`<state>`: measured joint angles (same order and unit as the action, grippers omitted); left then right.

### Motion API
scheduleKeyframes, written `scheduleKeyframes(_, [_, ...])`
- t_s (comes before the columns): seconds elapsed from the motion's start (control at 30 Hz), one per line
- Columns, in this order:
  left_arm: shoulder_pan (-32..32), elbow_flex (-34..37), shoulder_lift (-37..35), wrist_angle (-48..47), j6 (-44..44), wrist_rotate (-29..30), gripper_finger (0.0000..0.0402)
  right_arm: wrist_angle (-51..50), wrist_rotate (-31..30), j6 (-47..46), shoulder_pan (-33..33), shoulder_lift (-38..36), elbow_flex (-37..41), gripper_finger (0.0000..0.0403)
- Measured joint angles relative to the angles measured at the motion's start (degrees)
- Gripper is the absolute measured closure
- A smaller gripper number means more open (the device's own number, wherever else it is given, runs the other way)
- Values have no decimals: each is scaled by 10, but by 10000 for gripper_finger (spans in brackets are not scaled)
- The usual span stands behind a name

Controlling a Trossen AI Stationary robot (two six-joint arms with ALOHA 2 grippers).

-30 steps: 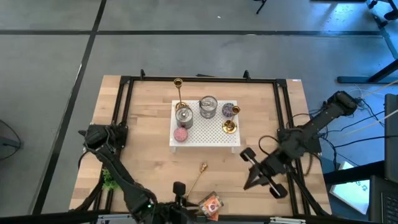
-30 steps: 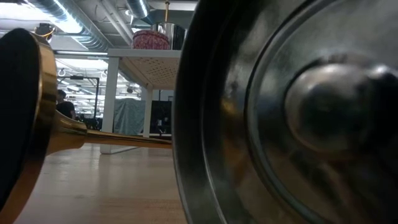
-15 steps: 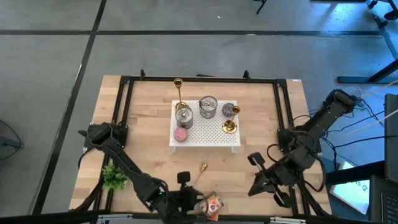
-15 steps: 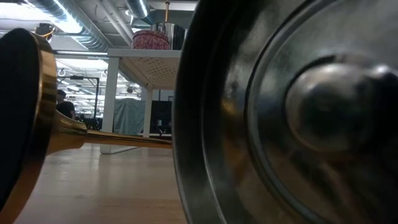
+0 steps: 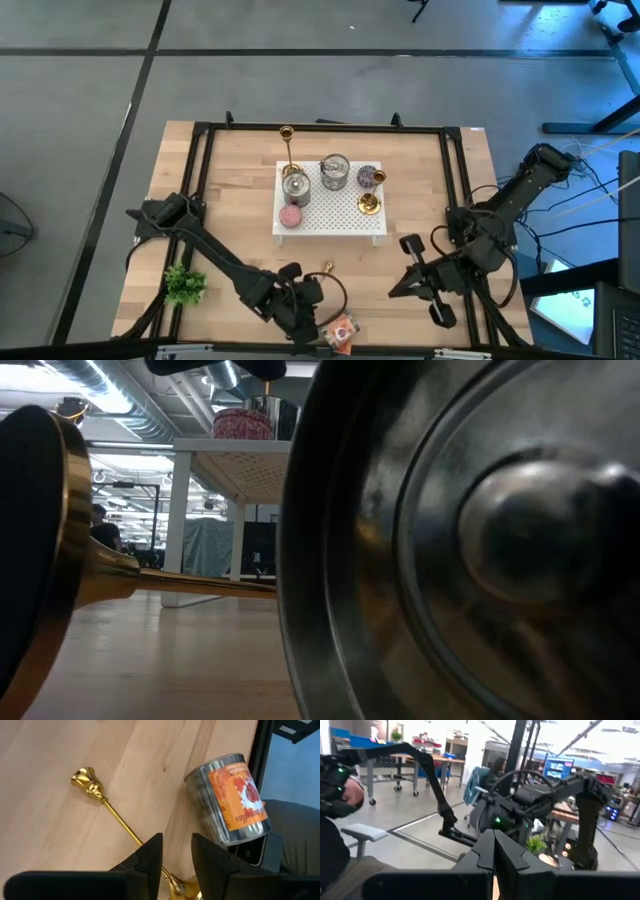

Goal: Pick & Place candle stick holders
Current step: Put the gold candle holder on the shelf

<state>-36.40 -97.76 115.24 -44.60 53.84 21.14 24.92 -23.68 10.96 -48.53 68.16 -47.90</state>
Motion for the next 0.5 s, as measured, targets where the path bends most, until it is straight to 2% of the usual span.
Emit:
scheduleKeyframes(0.23, [0, 0, 12, -2, 11, 16, 272, -20, 3, -16, 0, 0, 0, 398])
scheduleKeyframes(0.5, [22, 1, 72, -11, 1, -43, 260, -20, 3, -23, 0, 0, -14, 398])
